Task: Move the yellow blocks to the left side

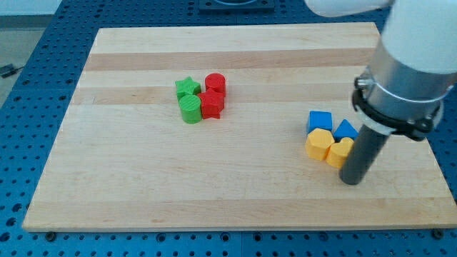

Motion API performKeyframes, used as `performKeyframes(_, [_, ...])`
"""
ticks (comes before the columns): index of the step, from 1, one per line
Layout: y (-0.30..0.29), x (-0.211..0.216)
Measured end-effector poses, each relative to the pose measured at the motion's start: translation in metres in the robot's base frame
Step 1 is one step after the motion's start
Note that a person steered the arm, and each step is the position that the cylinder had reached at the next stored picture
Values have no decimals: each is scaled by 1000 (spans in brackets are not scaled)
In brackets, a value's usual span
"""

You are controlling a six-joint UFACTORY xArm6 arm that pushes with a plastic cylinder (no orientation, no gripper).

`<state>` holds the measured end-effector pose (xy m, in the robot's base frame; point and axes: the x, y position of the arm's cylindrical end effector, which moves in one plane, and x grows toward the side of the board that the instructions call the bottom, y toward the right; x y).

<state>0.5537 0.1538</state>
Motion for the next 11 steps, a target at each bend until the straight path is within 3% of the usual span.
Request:
performKeyframes(3, [58,6])
performKeyframes(5, [29,-20])
performKeyframes(6, [-15,-27])
performKeyframes(7, [-40,-27])
performKeyframes(10, [-45,-20])
performKeyframes(11, [-76,-17])
